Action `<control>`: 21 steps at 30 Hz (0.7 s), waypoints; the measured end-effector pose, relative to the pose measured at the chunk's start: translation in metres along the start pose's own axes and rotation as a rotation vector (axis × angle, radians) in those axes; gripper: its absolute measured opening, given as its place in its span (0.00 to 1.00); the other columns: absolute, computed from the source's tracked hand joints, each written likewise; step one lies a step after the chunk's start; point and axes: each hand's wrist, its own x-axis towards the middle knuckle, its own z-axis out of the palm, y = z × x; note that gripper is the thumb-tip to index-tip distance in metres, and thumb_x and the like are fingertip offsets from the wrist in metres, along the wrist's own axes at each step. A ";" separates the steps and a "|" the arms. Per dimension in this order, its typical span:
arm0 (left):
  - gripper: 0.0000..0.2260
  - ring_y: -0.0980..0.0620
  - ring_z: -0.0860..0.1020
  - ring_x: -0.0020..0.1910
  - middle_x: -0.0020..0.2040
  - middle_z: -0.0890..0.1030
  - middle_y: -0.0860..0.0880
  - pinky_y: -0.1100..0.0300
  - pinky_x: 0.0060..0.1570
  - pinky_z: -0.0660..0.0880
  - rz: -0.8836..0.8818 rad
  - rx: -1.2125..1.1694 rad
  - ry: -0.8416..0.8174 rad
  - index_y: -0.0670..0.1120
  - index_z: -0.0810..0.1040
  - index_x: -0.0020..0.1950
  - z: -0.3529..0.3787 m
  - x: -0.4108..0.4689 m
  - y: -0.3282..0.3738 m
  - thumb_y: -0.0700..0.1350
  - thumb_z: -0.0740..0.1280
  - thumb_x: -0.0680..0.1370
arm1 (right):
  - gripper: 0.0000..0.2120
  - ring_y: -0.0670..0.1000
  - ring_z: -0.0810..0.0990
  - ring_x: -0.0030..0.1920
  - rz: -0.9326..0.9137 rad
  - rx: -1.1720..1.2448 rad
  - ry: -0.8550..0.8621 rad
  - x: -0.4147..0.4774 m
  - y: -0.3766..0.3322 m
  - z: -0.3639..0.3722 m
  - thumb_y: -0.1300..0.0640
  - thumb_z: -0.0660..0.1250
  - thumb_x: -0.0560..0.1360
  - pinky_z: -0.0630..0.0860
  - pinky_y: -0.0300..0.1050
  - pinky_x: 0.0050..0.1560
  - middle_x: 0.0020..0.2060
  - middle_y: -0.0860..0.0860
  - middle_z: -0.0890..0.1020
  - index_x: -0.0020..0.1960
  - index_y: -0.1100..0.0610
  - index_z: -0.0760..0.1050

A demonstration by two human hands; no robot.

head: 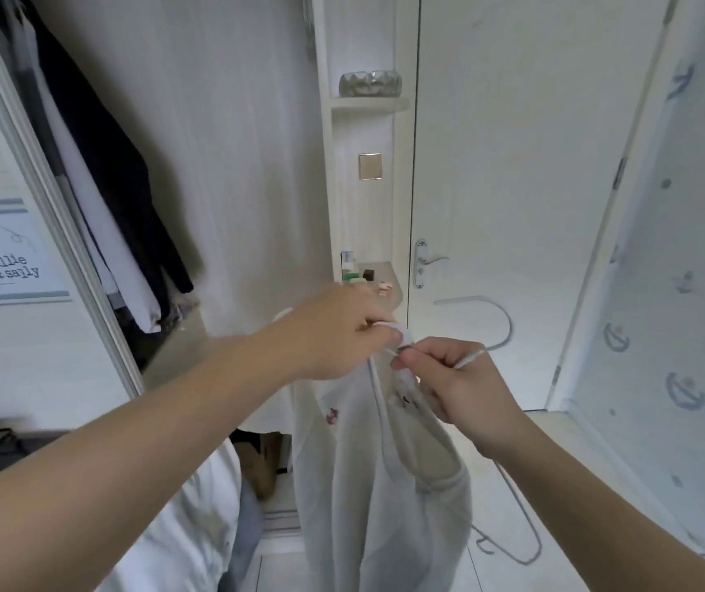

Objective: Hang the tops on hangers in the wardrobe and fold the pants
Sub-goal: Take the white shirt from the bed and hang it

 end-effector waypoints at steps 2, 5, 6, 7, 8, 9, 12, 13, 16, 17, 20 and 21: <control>0.21 0.61 0.69 0.58 0.58 0.77 0.58 0.62 0.63 0.60 0.005 0.141 -0.123 0.60 0.79 0.60 0.011 -0.016 -0.007 0.66 0.52 0.81 | 0.12 0.46 0.60 0.20 -0.002 0.084 -0.013 -0.010 0.002 -0.007 0.57 0.69 0.78 0.58 0.34 0.23 0.20 0.47 0.66 0.36 0.55 0.81; 0.26 0.56 0.72 0.54 0.52 0.76 0.58 0.60 0.54 0.65 0.128 0.427 -0.069 0.56 0.74 0.65 0.024 -0.035 -0.018 0.63 0.42 0.81 | 0.13 0.48 0.58 0.21 0.019 0.128 -0.018 -0.022 0.005 -0.011 0.53 0.68 0.75 0.57 0.34 0.25 0.21 0.50 0.64 0.37 0.60 0.80; 0.27 0.54 0.75 0.50 0.49 0.76 0.56 0.58 0.49 0.70 0.136 0.469 -0.049 0.53 0.74 0.62 0.028 -0.041 -0.017 0.62 0.40 0.81 | 0.15 0.48 0.57 0.22 0.024 0.136 -0.013 -0.026 0.006 -0.010 0.52 0.66 0.75 0.57 0.34 0.25 0.22 0.50 0.63 0.37 0.63 0.78; 0.27 0.51 0.77 0.47 0.47 0.77 0.54 0.54 0.45 0.73 0.135 0.484 -0.036 0.51 0.74 0.58 0.034 -0.045 -0.016 0.61 0.38 0.81 | 0.17 0.48 0.57 0.22 0.027 0.150 -0.010 -0.030 0.007 -0.008 0.52 0.65 0.76 0.57 0.34 0.24 0.22 0.50 0.63 0.35 0.65 0.76; 0.27 0.49 0.78 0.45 0.46 0.78 0.53 0.51 0.43 0.75 0.143 0.490 -0.021 0.50 0.73 0.56 0.040 -0.049 -0.013 0.60 0.38 0.81 | 0.19 0.48 0.58 0.21 0.031 0.168 -0.009 -0.034 0.007 -0.005 0.52 0.63 0.77 0.57 0.33 0.24 0.21 0.50 0.63 0.33 0.64 0.74; 0.26 0.47 0.78 0.43 0.45 0.78 0.52 0.50 0.41 0.75 0.155 0.499 -0.008 0.49 0.73 0.55 0.046 -0.053 -0.010 0.60 0.38 0.81 | 0.19 0.47 0.58 0.21 0.040 0.181 -0.006 -0.037 0.008 -0.003 0.52 0.61 0.77 0.57 0.33 0.23 0.21 0.50 0.63 0.31 0.61 0.72; 0.22 0.46 0.79 0.43 0.42 0.75 0.54 0.53 0.37 0.71 0.139 0.477 -0.004 0.51 0.69 0.49 0.067 -0.063 0.001 0.60 0.40 0.81 | 0.21 0.49 0.60 0.21 0.073 0.167 0.015 -0.047 0.015 0.001 0.53 0.60 0.81 0.58 0.35 0.23 0.22 0.50 0.65 0.30 0.57 0.69; 0.20 0.46 0.79 0.43 0.41 0.73 0.55 0.54 0.37 0.69 0.110 0.466 -0.023 0.52 0.67 0.48 0.073 -0.065 0.004 0.60 0.40 0.80 | 0.21 0.50 0.63 0.21 0.073 0.149 0.037 -0.050 0.019 0.000 0.54 0.60 0.83 0.60 0.37 0.23 0.23 0.51 0.66 0.33 0.59 0.70; 0.24 0.48 0.79 0.47 0.43 0.76 0.56 0.53 0.42 0.72 -0.017 0.411 -0.077 0.51 0.73 0.52 0.090 -0.076 0.006 0.61 0.42 0.80 | 0.12 0.54 0.77 0.32 -0.020 0.030 0.165 -0.070 0.039 -0.006 0.56 0.62 0.82 0.74 0.47 0.33 0.35 0.54 0.77 0.44 0.64 0.73; 0.24 0.48 0.79 0.48 0.45 0.79 0.55 0.52 0.45 0.73 -0.064 0.380 -0.072 0.52 0.75 0.55 0.096 -0.081 0.003 0.61 0.43 0.81 | 0.09 0.52 0.80 0.40 -0.084 -0.055 0.234 -0.079 0.048 -0.009 0.56 0.63 0.81 0.76 0.47 0.41 0.41 0.51 0.80 0.48 0.62 0.73; 0.19 0.48 0.79 0.48 0.46 0.82 0.52 0.51 0.49 0.74 -0.225 0.178 0.041 0.51 0.78 0.55 0.115 -0.100 -0.007 0.58 0.51 0.84 | 0.06 0.47 0.81 0.53 -0.231 -0.291 0.316 -0.112 0.075 -0.012 0.56 0.63 0.77 0.75 0.37 0.53 0.48 0.42 0.82 0.54 0.52 0.76; 0.18 0.48 0.79 0.47 0.45 0.82 0.52 0.51 0.48 0.74 -0.250 0.114 0.097 0.51 0.79 0.54 0.122 -0.106 -0.008 0.57 0.53 0.84 | 0.08 0.45 0.82 0.53 -0.216 -0.310 0.237 -0.120 0.084 -0.009 0.57 0.63 0.78 0.75 0.34 0.52 0.49 0.41 0.83 0.55 0.49 0.77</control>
